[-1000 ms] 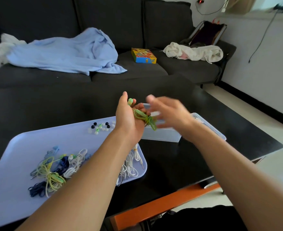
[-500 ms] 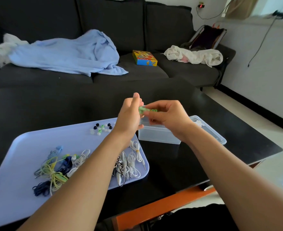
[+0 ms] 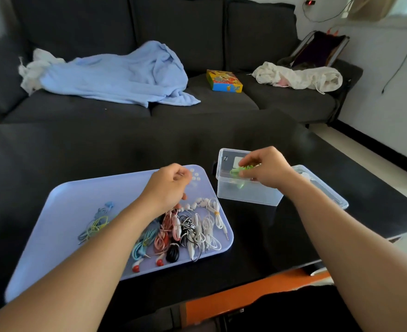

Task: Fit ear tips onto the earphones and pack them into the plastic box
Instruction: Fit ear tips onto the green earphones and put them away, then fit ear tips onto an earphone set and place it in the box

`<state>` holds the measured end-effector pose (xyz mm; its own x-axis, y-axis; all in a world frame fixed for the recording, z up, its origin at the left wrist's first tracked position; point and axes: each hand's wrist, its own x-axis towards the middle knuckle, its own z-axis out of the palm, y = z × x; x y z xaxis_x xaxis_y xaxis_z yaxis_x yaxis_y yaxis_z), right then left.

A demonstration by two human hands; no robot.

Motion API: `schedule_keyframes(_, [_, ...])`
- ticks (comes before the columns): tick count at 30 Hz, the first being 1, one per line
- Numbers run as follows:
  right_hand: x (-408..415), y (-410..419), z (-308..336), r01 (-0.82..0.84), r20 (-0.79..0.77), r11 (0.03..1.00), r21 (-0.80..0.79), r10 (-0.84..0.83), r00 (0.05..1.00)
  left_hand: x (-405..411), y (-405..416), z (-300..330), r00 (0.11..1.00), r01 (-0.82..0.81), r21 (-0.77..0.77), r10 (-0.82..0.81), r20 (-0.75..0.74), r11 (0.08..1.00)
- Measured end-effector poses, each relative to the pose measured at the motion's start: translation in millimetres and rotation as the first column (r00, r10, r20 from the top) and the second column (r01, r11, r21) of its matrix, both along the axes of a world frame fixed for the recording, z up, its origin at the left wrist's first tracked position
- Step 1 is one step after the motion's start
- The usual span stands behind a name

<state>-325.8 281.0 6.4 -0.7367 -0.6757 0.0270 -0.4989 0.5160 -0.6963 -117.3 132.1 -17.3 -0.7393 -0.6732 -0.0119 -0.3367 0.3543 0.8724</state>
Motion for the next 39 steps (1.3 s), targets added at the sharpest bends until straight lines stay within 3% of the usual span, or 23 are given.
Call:
schedule_keyframes(3, [6.2,-2.1,-2.7,-0.084,-0.066,0.992,0.091,0.09,0.994,9.8,-10.4,-4.8,0.999,0.004,-0.105,0.002,0.053,0.994])
schedule_keyframes(6, [19.5,-9.7,12.9,-0.01,-0.21,1.0,0.017,0.014,0.978,21.6,-20.2,-1.2,0.996,0.049,-0.191,-0.033,0.082,0.98])
schedule_keyframes(8, [50.4,-27.1,27.1,-0.084,-0.313,0.994,-0.07,0.058,0.948,37.5,-33.3,9.4,0.993,0.081,-0.261,-0.055,0.104,0.962])
schedule_keyframes(10, [98.9,-48.1,37.4,-0.327,-0.252,0.94,-0.097,0.295,0.922,61.1,-49.9,21.7,0.99,0.049,-0.307,-0.005,0.143,0.951])
schedule_keyframes(12, [155.7,-67.3,32.3,-0.618,-0.121,0.785,0.05,0.619,0.776,96.7,-65.7,26.1,0.967,-0.012,-0.332,0.095,0.237,0.943])
schedule_keyframes(14, [191.9,-84.0,16.7,-0.727,-0.135,0.657,0.201,0.754,0.643,131.5,-74.4,22.9,0.91,-0.026,-0.335,0.161,0.382,0.942])
schedule_keyframes(15, [198.4,-90.4,10.9,-0.723,-0.183,0.646,0.245,0.763,0.62,143.4,-75.6,19.7,0.873,-0.002,-0.321,0.158,0.461,0.947])
schedule_keyframes(18, [197.0,-108.0,-0.5,-0.675,-0.213,0.672,0.303,0.738,0.64,168.9,-75.7,11.2,0.77,0.034,-0.172,0.084,0.633,0.985])
schedule_keyframes(21, [188.9,-119.0,-6.9,-0.616,-0.19,0.726,0.305,0.68,0.708,183.9,-81.6,12.4,0.796,-0.012,-0.092,0.065,0.602,0.996])
schedule_keyframes(29, [186.8,-132.4,-11.8,-0.511,-0.14,0.829,0.228,0.547,0.825,172.2,-92.2,-15.8,0.844,-0.107,-0.202,0.197,0.5,0.973])
schedule_keyframes(33, [177.2,-137.5,-9.6,-0.441,-0.105,0.88,0.178,0.463,0.88,152.3,-87.7,-17.5,0.803,-0.089,-0.284,0.237,0.547,0.955])
schedule_keyframes(37, [158.4,-133.0,-12.6,-0.342,-0.003,0.933,0.114,0.345,0.939,142.1,-89.3,-16.2,0.78,-0.02,-0.215,0.149,0.607,0.976])
schedule_keyframes(39, [150.2,-130.1,-13.3,-0.302,0.047,0.949,0.089,0.299,0.953,139.6,-88.6,-12.8,0.826,-0.041,-0.121,0.101,0.554,0.992])
